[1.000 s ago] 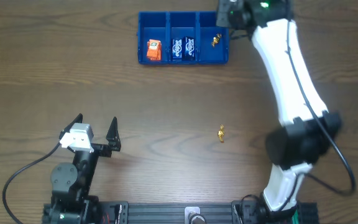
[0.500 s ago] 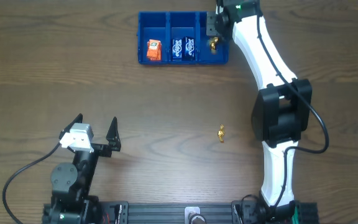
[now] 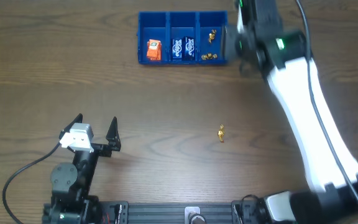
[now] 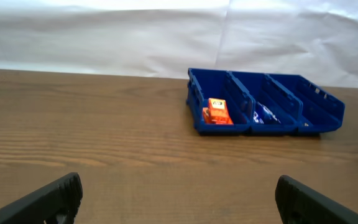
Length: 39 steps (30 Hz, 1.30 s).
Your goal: Sort Candies Into Trays
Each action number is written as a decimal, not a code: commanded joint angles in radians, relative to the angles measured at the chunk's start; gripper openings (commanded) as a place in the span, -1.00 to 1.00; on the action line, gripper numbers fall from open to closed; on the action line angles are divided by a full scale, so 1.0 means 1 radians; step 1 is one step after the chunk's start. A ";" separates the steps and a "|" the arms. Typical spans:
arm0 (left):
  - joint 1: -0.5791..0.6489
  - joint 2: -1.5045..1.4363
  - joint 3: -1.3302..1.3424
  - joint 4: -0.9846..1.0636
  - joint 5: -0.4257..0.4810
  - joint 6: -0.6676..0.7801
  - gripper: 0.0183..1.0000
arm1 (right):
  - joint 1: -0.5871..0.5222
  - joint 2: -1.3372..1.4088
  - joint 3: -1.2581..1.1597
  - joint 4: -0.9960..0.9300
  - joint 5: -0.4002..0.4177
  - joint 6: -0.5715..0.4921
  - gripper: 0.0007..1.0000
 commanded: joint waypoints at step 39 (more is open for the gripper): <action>0.003 -0.006 -0.019 -0.034 0.014 0.003 1.00 | 0.135 0.156 -0.703 0.210 -0.095 0.223 -0.51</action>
